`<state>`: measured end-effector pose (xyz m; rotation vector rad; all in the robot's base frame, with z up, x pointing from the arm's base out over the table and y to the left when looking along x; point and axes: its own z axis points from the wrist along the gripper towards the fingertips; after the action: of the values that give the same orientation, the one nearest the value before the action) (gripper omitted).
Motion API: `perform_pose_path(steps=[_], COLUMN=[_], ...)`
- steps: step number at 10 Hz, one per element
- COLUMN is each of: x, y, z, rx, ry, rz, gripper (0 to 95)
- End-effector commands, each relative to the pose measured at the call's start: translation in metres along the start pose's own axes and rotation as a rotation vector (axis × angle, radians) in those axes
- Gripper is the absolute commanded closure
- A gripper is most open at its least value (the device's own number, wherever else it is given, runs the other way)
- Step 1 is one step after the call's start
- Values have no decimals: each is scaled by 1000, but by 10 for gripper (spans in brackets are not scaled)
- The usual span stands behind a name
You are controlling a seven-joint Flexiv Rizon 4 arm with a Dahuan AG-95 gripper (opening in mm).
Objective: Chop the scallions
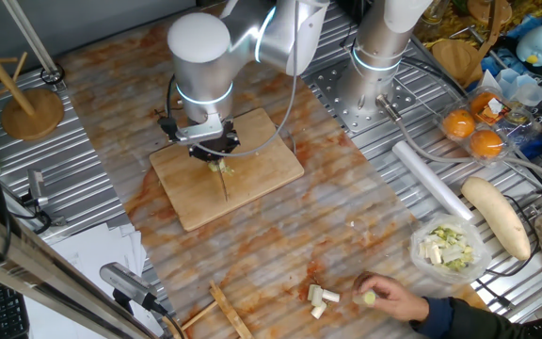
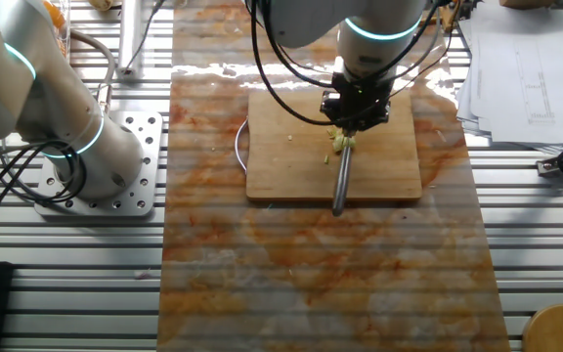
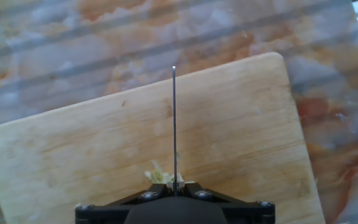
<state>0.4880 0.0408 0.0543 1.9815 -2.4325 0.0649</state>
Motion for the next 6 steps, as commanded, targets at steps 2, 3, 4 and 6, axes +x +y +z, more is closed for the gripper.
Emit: perform_pose_path(steps=[2, 3, 4, 6], x=[1, 3, 5, 17], y=[-2, -3, -3, 6], z=[7, 12, 18, 30], rx=[21, 31, 37, 40], ry=[11, 9, 9, 11], rz=[-4, -6, -5, -11], gripper=[950, 950, 950, 950])
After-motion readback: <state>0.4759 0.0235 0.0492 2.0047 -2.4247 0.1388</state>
